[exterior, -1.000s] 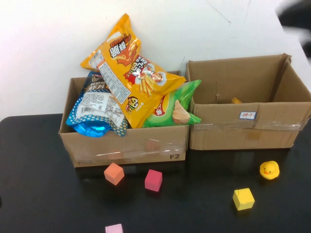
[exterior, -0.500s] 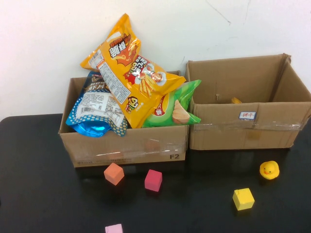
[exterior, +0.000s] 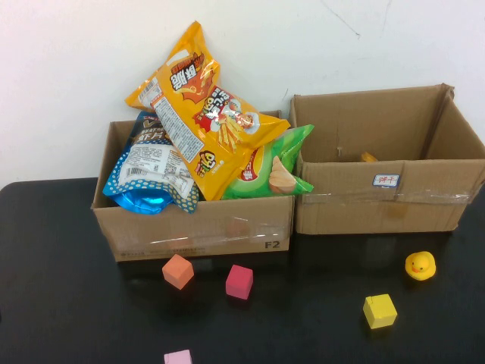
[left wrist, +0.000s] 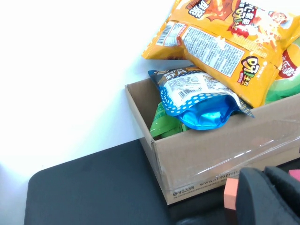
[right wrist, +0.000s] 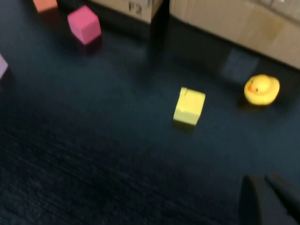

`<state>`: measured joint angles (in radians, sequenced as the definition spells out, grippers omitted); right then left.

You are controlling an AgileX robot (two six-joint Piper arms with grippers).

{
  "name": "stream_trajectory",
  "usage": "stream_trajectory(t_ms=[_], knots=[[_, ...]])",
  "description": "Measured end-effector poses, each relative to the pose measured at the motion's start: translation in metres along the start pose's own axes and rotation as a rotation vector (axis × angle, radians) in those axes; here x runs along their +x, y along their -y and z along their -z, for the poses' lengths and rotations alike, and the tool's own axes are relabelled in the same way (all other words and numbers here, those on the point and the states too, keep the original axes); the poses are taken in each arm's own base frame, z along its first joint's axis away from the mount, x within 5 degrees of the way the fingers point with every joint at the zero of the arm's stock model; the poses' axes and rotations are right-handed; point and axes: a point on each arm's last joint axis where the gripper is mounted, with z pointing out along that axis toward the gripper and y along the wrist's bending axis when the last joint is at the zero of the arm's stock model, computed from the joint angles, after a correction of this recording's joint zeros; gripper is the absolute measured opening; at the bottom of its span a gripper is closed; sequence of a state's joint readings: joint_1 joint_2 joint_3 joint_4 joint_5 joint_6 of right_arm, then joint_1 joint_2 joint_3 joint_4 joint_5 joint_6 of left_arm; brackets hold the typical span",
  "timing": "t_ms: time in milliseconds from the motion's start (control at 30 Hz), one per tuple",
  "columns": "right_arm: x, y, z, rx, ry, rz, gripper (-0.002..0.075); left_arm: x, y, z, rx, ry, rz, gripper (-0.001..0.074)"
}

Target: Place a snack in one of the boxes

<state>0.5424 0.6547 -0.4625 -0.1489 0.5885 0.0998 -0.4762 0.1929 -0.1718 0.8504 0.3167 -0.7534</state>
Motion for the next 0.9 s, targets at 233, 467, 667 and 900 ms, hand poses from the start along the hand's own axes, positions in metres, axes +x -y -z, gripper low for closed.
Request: stream_trajectory(t_ms=[233, 467, 667, 900], knots=[[0.002, 0.000, 0.000, 0.001, -0.021, -0.003, 0.0002, 0.001, 0.000, 0.000, 0.000, -0.002, -0.001, -0.0001], [0.002, 0.000, 0.000, 0.000, -0.021, -0.005, 0.0002, 0.017, 0.000, 0.004, -0.022, -0.080, 0.176, -0.0001], [0.002, 0.000, 0.000, 0.000, -0.022, -0.005, 0.0001, 0.040, -0.002, 0.015, -0.108, -0.095, 0.135, -0.0001], [0.002, 0.000, 0.000, -0.002, -0.024, -0.006, 0.0001, 0.059, 0.004, 0.006, -0.144, -0.039, 0.161, -0.0001]])
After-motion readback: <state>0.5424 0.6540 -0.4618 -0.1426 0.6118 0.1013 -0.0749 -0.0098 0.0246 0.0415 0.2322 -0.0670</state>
